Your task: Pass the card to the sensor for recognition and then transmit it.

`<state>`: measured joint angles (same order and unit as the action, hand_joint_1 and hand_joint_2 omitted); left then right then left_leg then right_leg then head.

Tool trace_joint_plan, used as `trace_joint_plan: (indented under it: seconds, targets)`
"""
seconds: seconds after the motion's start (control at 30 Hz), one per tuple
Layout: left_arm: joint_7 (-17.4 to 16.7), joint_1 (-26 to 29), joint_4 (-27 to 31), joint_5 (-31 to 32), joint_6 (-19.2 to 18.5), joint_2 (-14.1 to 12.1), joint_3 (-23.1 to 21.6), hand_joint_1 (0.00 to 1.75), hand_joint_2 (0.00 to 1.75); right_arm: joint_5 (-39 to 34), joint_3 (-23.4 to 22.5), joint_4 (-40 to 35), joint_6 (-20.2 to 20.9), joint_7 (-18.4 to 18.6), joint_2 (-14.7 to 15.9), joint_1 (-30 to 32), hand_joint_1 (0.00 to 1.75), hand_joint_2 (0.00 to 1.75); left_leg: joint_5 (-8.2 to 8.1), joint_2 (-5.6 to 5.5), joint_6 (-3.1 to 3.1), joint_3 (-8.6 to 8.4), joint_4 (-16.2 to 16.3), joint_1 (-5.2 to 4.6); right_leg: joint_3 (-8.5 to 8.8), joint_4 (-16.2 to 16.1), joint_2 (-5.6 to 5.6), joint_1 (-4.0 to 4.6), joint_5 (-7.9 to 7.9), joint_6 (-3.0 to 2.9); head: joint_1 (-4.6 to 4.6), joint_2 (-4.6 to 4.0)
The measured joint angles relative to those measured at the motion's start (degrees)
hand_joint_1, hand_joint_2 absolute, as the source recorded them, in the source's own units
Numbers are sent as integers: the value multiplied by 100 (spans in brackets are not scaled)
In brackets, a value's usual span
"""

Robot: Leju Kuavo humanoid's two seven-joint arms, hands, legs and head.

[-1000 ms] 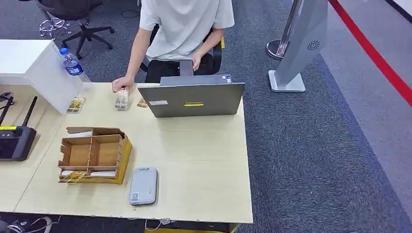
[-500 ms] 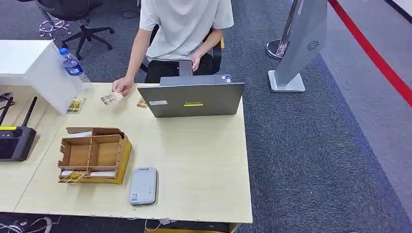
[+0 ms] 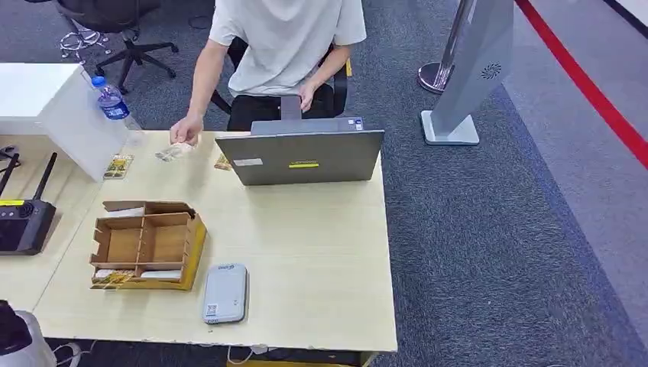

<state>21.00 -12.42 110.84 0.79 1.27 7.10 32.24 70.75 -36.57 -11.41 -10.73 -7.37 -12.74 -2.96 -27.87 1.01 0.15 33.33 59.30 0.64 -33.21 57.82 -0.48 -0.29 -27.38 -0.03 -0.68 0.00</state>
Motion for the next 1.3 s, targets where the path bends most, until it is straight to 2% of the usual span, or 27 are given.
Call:
trace_joint_plan:
  seconds: [0.87,0.9,1.3]
  targets:
    - [-1418,-1618,-1254,4413,120,-726,-2790,0,175,282,192,0,216,398,42,-69,0,175,2,4,0,-1,5,0,-3,0,6,0,6,-5,2,0]
    - [-1469,-1690,-1312,4555,125,-747,-2883,175,175,293,201,0,225,420,44,-72,0,175,3,4,0,-1,5,0,-3,0,5,0,7,-5,0,0]
    - [-2122,-2352,-1882,6364,127,-1001,-3995,175,175,523,400,0,339,706,59,-122,0,175,3,4,0,-1,6,0,-2,1,5,0,8,-4,-2,0]
